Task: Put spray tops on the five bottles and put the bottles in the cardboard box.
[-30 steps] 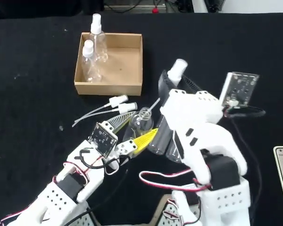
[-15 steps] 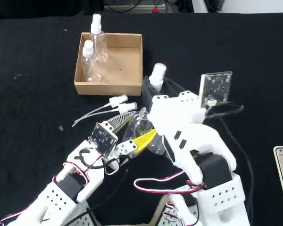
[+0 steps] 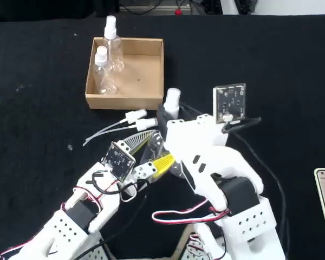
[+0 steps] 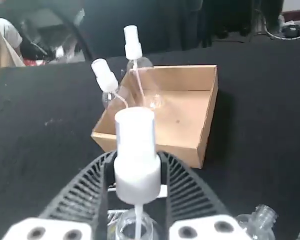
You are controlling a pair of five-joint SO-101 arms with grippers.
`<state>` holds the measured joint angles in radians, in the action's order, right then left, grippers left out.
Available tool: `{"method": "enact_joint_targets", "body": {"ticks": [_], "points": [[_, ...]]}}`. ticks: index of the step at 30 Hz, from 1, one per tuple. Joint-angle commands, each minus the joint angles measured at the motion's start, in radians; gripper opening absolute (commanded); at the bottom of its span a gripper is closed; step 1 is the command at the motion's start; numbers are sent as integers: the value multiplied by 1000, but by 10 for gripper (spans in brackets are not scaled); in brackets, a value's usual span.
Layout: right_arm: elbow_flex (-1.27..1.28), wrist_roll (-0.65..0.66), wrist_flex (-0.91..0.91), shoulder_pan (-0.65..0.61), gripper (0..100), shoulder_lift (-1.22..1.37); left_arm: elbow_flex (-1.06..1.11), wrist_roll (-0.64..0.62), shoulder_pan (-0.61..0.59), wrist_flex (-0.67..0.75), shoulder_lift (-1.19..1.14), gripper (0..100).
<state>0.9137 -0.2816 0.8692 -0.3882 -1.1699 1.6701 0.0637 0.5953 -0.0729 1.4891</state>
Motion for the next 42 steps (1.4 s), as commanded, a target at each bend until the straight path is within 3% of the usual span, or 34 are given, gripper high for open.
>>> {"method": "enact_joint_targets", "body": {"ticks": [1,15,21,27,32,38,42], "points": [[4,11,11,-20,14,-12,-8,0,15,15,17,220],[19,17,63,-14,11,-16,-19,0,7,17,17,220],[91,150,87,-37,14,-156,-21,0,8,17,17,222],[225,187,18,-54,15,-349,-24,0,7,15,17,220],[245,244,17,-86,15,-352,-22,0,7,15,17,220],[214,244,63,-86,127,-317,-24,0,5,15,17,220],[200,244,92,-86,127,-320,-25,0,5,20,17,220]]}}
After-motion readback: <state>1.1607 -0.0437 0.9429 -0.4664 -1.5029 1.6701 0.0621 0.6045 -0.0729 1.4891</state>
